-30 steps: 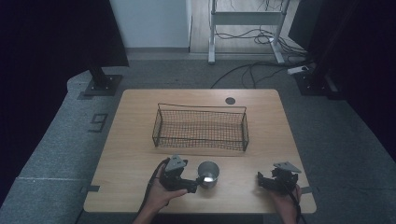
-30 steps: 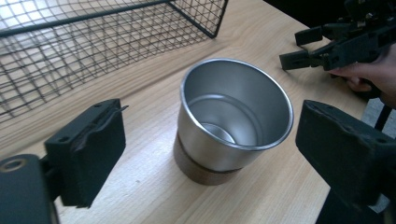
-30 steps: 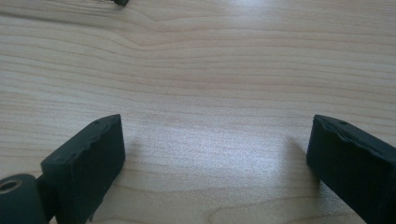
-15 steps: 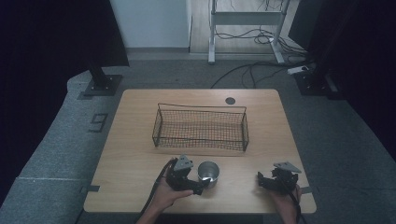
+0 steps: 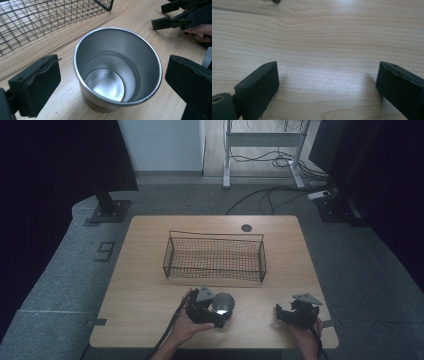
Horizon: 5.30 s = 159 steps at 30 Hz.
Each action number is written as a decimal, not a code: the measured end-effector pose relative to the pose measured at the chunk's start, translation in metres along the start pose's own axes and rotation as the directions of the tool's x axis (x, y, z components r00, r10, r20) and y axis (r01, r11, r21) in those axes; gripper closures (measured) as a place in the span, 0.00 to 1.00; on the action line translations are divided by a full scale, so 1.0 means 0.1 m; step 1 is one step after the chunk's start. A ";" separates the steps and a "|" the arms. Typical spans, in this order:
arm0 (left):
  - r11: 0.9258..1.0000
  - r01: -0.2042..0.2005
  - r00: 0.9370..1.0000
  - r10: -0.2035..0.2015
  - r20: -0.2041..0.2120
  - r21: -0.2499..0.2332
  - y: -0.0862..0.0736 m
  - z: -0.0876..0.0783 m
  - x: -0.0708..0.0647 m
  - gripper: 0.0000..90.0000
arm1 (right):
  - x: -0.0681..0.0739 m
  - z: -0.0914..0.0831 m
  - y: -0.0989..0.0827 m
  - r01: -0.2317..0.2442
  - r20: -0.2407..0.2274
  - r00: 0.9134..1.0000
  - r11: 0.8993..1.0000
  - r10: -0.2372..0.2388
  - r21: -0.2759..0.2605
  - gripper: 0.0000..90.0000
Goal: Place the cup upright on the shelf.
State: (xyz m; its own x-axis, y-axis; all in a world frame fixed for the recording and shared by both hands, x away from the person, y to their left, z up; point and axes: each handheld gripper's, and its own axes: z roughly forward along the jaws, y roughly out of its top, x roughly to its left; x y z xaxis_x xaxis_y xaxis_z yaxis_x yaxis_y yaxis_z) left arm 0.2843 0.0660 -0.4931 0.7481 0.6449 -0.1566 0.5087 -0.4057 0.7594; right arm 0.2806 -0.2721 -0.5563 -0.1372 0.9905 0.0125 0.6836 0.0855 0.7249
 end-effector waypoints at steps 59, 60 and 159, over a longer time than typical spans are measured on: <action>0.995 -0.052 0.998 0.050 -0.026 -0.085 0.26 -0.18 0.00 0.16 | 0.00 0.00 0.00 -0.005 0.006 1.000 1.000 0.005 -0.002 0.05; 0.995 -0.052 0.998 0.050 -0.026 -0.085 0.26 -0.18 0.00 0.16 | 0.00 0.00 0.00 -0.005 0.006 1.000 1.000 0.005 -0.002 0.05; 0.990 -0.017 0.998 0.009 -0.058 -0.139 0.94 -0.34 0.52 0.16 | -0.01 0.00 0.00 -0.008 0.009 1.000 1.000 0.008 0.000 0.06</action>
State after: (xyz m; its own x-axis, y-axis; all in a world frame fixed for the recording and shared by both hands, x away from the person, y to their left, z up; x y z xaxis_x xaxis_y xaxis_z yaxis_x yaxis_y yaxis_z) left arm 0.3566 0.0837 -0.4086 0.7270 0.6773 -0.1129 0.4315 -0.3227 0.8424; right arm 0.2808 -0.2729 -0.5561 -0.1252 0.9921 0.0120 0.6846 0.0776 0.7247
